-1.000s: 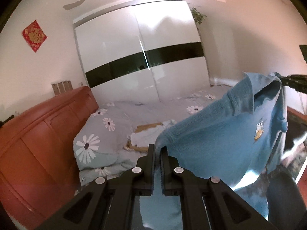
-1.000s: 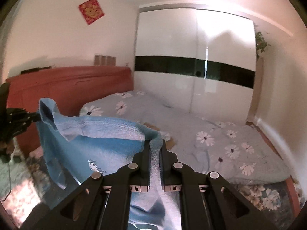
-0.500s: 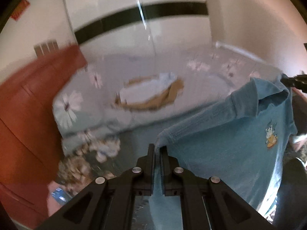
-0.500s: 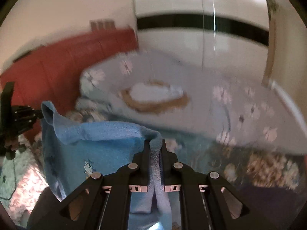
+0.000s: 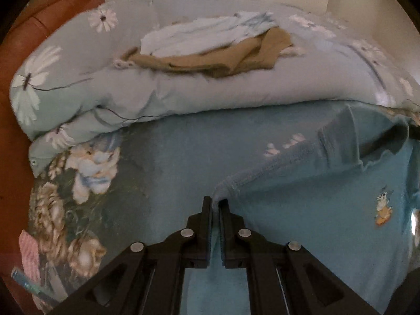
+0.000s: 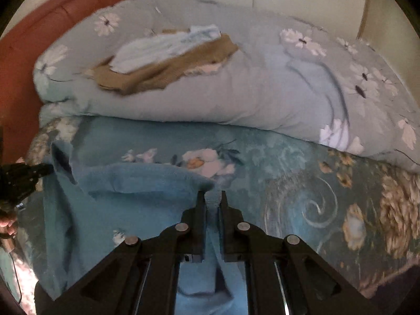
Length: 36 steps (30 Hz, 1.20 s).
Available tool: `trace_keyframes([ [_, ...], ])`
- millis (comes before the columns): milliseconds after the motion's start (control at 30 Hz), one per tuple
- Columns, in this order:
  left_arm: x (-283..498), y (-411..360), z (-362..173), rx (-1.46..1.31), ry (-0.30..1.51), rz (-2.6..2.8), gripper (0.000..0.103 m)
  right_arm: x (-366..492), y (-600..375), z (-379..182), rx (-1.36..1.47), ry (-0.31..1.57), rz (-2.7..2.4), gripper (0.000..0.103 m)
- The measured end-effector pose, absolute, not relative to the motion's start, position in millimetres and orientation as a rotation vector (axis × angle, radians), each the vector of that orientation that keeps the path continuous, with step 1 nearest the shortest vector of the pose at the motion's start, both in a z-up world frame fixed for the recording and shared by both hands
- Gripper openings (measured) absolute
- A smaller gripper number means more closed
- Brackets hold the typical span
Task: Fold clothes
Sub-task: 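Lower the shirt flat onto the sheet with both grippers and release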
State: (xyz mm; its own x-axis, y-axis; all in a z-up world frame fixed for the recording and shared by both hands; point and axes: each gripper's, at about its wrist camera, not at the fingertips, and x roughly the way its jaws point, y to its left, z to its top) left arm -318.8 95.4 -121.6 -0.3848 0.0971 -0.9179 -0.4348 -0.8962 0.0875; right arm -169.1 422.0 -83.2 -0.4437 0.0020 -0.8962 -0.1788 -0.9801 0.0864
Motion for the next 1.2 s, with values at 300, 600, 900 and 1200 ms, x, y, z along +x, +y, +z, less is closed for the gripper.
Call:
trace_keyframes([
  [300,-389,124,-195,-1.669,0.495,2.253,0.005,-245,446,-154,-1.730,0.285,2.419,0.007],
  [600,-398,125,-211,-1.725,0.486,2.191,0.009,-259,447,-189,-1.808,0.293,2.322,0.008],
  [900,-337,29,-157,-1.723,0.047,2.237,0.034,-208,441,-136,-1.674,0.301,2.432,0.030],
  [1200,-192,-90,-179,-1.929,-0.113,2.274,0.038,-93,413,-118,-1.669,0.394,2.495,0.035],
])
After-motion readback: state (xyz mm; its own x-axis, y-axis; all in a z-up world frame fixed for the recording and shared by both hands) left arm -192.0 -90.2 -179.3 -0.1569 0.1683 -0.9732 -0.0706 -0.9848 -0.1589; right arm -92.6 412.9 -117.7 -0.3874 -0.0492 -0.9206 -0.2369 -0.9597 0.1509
